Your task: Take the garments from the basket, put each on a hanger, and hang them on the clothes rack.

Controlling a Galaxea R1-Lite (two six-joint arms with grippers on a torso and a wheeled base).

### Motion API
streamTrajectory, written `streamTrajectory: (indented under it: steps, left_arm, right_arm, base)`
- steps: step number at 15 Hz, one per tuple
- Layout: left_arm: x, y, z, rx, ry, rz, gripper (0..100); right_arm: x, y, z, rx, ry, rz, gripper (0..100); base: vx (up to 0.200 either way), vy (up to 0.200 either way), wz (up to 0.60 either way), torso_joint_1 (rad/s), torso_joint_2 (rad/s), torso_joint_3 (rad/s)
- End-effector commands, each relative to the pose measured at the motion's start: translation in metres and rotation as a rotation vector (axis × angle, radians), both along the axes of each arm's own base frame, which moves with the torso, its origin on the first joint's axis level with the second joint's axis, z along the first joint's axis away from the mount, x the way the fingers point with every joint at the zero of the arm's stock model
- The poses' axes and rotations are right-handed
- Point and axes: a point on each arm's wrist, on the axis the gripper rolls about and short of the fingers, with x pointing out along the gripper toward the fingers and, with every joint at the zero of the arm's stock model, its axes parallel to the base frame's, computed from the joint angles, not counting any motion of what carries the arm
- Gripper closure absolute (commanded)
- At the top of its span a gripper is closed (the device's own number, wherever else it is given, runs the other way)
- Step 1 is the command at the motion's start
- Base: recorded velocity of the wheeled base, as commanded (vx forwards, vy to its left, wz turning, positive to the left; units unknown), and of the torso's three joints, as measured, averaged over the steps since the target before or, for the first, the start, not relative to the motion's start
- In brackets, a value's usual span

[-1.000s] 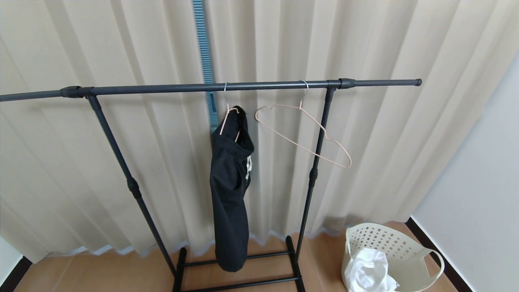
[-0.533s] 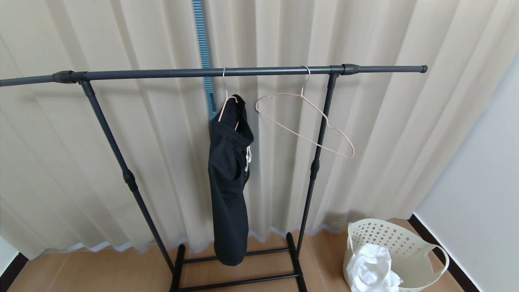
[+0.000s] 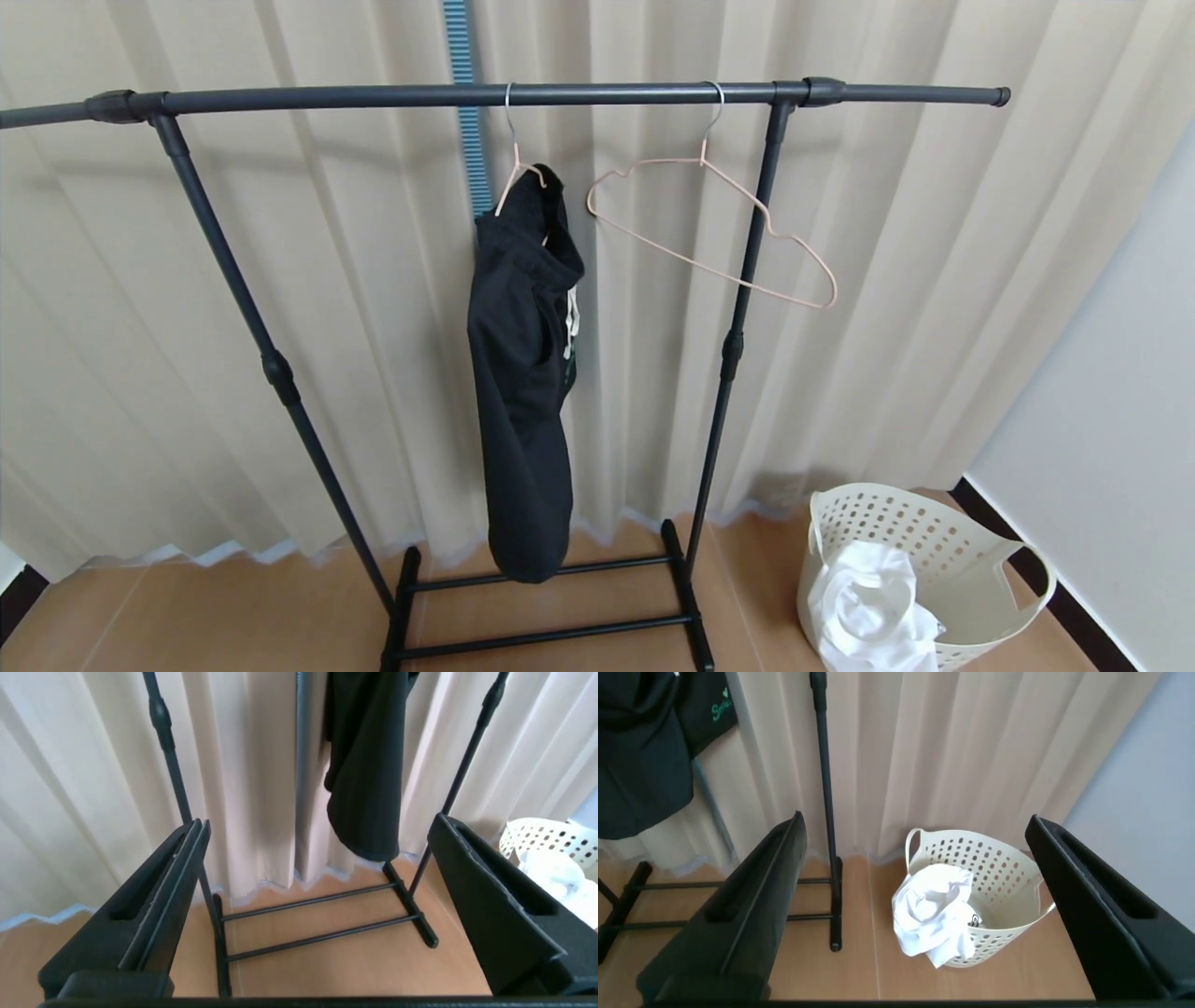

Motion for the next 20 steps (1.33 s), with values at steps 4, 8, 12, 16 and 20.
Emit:
streamTrajectory:
  steps: [4,8,12,16,20]
  left_arm:
    - [0.0001,0.0,0.0002,0.0,0.0,0.0,0]
    - [0.0001,0.0,0.0002,0.0,0.0,0.0,0]
    - [0.0001,0.0,0.0002,0.0,0.0,0.0,0]
    - [0.0001,0.0,0.0002,0.0,0.0,0.0,0]
    - [0.0001,0.0,0.0002,0.0,0.0,0.0,0]
  right_arm:
    - [0.0001,0.0,0.0,0.0,0.001,-0.001,0]
    - [0.0001,0.0,0.0,0.0,0.001,0.001,0]
    - [0.0001,0.0,0.0,0.0,0.001,-0.001,0]
    - [0.0001,0.0,0.0,0.0,0.001,-0.001,0]
    - [0.0001,0.0,0.0,-0.002,0.001,-0.001,0]
  base:
    - [0.0,0.0,0.0,-0.188,0.52,0.336]
    - [0.0,0.0,0.0,-0.16,0.49,0.336]
    - [0.0,0.0,0.0,-0.12,0.48,0.351]
    - [0.0,0.0,0.0,-0.077,0.46,0.373]
    - [0.0,0.0,0.0,-0.025,0.25,0.218]
